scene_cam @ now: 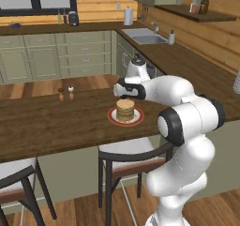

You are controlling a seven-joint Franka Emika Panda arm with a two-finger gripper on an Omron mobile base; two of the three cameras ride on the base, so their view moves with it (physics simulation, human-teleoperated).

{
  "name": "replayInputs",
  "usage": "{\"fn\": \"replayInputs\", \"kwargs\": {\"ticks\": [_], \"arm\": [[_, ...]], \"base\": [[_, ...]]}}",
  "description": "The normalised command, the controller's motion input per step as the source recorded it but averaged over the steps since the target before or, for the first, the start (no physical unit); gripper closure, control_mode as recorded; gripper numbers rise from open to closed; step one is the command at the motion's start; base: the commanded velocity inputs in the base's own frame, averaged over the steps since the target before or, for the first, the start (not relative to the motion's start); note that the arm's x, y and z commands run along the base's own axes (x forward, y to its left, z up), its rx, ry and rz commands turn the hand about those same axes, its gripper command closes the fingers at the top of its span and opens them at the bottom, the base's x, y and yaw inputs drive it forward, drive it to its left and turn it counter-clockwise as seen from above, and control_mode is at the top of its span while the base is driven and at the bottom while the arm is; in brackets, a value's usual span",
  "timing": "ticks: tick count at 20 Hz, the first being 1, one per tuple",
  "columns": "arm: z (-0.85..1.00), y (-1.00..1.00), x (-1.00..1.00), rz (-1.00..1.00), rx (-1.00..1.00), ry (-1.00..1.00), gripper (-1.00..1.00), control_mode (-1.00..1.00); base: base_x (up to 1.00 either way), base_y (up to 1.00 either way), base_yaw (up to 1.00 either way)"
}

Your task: Take the strawberry from the fridge and place it on top of the pancake, located on the dining counter.

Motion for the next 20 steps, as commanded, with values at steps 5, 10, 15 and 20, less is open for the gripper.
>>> {"fn": "replayInputs", "kwargs": {"ticks": [5, 10, 15, 20], "arm": [[-0.38, -0.11, 0.36, 0.01, 0.0, 0.0, 1.0, -1.0], [-0.29, -0.02, 0.0, 0.0, 0.0, 0.0, 1.0, -1.0], [-0.27, 0.0, 0.1, 0.0, 0.0, 0.0, 1.0, -1.0], [-0.16, 0.02, 0.24, 0.0, -0.02, 0.0, 1.0, -1.0]], "base": [[0.0, 0.0, 0.0], [0.0, 0.0, 0.0], [0.0, 0.0, 0.0], [0.0, 0.0, 0.0]]}}
